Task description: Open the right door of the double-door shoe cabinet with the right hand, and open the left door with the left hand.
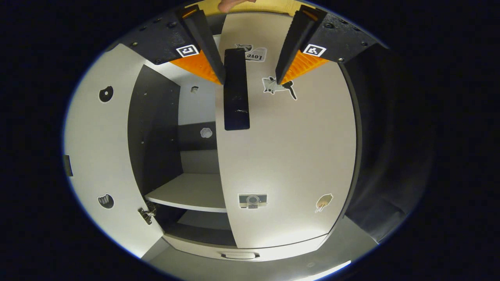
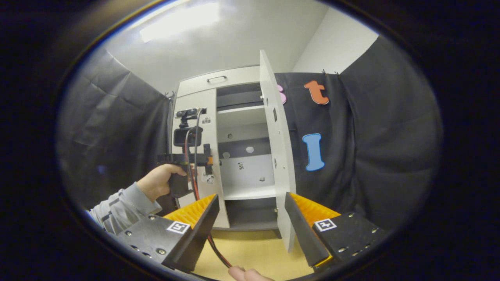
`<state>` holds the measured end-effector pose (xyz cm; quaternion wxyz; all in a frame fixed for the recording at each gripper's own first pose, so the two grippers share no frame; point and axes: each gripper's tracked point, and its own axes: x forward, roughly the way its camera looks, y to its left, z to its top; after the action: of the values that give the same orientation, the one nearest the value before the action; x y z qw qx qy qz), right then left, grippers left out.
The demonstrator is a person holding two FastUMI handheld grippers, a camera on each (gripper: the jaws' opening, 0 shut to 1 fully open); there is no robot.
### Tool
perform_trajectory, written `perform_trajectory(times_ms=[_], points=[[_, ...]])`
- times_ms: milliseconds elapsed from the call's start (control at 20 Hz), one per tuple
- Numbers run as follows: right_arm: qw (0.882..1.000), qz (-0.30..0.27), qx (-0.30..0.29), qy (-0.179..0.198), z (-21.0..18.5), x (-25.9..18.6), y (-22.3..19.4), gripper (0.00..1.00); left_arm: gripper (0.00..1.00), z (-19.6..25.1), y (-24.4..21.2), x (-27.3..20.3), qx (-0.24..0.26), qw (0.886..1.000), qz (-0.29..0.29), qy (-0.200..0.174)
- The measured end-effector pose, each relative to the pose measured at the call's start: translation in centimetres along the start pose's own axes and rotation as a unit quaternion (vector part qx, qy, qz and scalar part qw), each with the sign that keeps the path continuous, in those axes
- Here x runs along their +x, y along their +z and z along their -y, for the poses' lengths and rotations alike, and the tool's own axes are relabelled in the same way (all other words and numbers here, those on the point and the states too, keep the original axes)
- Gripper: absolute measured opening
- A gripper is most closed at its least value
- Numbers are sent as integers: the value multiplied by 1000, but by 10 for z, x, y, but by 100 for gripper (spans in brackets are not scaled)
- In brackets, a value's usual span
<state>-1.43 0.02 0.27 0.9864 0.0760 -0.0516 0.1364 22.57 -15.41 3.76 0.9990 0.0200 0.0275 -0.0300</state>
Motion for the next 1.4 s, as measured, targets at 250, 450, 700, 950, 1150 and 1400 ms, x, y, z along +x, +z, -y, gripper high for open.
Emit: perform_trajectory(times_ms=[250, 450, 700, 950, 1150, 1400], points=[[1000, 6, 2, 12, -19, -8, 0, 96, 51, 5, 3, 23, -6, 1000, 3, -29], [1000, 15, -7, 6, -21, -18, 5, 99, 54, 6, -3, 33, 19, 1000, -14, -17], [1000, 13, -5, 2, -22, -18, 5, 100, 33, 10, -2, 33, 12, 999, -20, -23], [1000, 0, -20, -1, -28, -8, 0, 100, 23, 9, -5, 26, 6, 999, -34, -16], [1000, -9, -21, -5, -29, -5, -8, 100, 22, 7, -5, 1, -2, 999, -30, -38], [1000, -17, -17, -16, -28, -1, -14, 96, 22, -4, -5, -32, -13, 997, -40, -58]])
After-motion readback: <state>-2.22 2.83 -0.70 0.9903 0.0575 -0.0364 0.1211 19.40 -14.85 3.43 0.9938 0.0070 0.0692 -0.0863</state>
